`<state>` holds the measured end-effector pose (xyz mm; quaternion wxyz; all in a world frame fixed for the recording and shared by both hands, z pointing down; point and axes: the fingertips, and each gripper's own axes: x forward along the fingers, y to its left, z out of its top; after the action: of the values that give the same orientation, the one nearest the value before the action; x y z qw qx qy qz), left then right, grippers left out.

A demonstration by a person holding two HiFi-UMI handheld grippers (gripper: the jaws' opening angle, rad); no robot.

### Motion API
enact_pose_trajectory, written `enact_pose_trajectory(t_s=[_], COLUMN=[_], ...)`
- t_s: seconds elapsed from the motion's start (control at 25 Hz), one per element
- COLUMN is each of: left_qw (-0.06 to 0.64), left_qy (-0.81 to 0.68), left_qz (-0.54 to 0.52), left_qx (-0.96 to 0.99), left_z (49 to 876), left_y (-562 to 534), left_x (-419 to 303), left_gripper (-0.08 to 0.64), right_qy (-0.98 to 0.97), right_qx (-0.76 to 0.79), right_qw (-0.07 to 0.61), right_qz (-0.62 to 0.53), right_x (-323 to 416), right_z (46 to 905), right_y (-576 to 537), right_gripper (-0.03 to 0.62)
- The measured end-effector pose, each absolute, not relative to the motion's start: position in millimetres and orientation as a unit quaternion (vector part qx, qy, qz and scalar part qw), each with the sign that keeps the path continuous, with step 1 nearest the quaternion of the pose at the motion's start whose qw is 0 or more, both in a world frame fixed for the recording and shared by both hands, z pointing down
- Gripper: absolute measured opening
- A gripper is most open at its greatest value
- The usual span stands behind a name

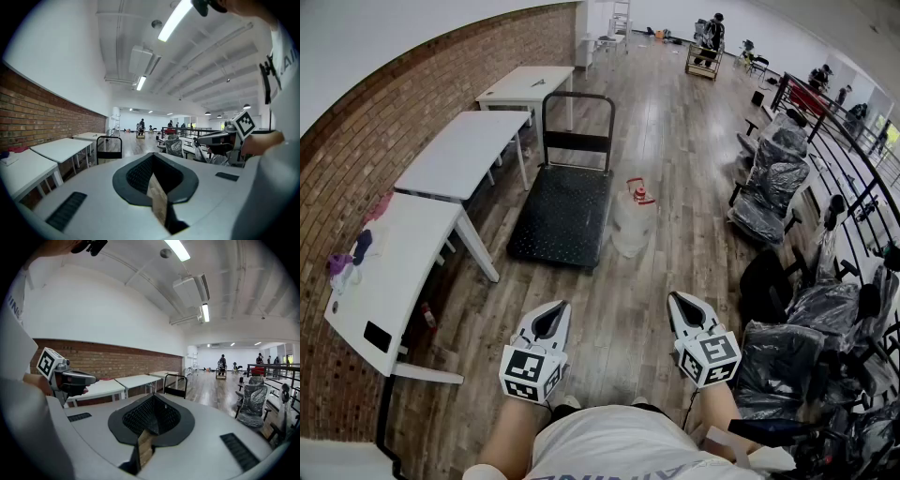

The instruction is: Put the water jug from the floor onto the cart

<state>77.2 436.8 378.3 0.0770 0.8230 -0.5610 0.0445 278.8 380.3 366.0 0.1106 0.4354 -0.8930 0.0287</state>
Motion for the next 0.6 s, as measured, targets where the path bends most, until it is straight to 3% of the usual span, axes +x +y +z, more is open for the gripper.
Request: enact_pose_trajectory(t_s=[0.6], left_qw=[0.108], left_qy=[-0.553], left_qz=[0.045], left_qx=[0.825], left_z=[411], left_y=[441], left_x=[-5], left_gripper=[0.002], right_qy=[-0.886], right_qx=[0.435], right_qw=[0.158], right_qz=[0.036], right_x=[203], right_z=[393], right_y=[393], right_gripper=[0.006])
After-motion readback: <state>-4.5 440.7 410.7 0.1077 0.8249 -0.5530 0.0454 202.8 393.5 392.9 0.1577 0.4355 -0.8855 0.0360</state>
